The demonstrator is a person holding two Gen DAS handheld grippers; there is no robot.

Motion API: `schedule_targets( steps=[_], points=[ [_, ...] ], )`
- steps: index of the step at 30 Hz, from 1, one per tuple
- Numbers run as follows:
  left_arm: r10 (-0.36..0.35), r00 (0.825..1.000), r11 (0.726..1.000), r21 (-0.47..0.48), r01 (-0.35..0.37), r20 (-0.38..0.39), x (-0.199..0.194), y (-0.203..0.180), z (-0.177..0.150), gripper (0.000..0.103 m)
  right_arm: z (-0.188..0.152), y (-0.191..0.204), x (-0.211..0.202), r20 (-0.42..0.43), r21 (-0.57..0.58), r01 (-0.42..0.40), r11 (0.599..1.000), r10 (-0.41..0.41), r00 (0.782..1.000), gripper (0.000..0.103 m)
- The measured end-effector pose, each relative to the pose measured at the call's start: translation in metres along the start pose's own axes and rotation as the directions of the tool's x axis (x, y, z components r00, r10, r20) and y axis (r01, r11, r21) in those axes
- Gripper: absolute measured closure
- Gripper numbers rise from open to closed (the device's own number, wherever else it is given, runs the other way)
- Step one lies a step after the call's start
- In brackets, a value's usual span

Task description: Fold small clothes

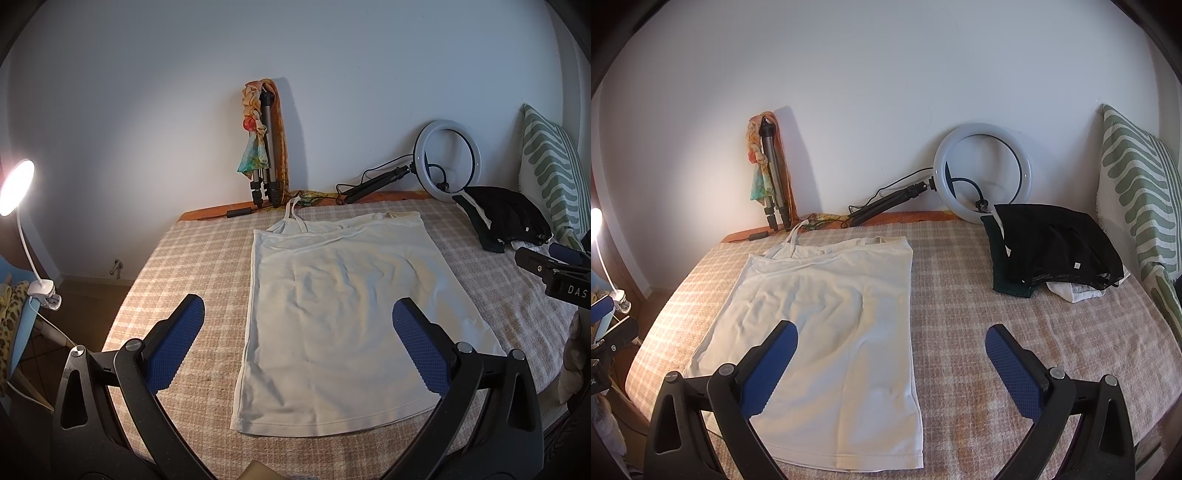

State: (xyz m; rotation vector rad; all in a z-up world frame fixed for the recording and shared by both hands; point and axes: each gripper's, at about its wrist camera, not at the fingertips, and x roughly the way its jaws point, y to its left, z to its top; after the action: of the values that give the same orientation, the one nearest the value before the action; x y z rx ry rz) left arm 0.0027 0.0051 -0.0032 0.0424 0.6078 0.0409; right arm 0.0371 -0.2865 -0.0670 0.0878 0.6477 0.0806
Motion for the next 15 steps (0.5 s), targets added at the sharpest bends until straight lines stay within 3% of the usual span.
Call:
schedule_targets(
  steps=[15],
  points=[
    [-0.001, 1.0, 1.0, 0.001, 0.001, 0.0, -0.0002, -0.0004, -0.0003, 0.0, -0.0015, 0.0008, -0.0006, -0.003, 0.003, -0.001, 1.0, 0.001, 1.0, 0.0]
  ],
)
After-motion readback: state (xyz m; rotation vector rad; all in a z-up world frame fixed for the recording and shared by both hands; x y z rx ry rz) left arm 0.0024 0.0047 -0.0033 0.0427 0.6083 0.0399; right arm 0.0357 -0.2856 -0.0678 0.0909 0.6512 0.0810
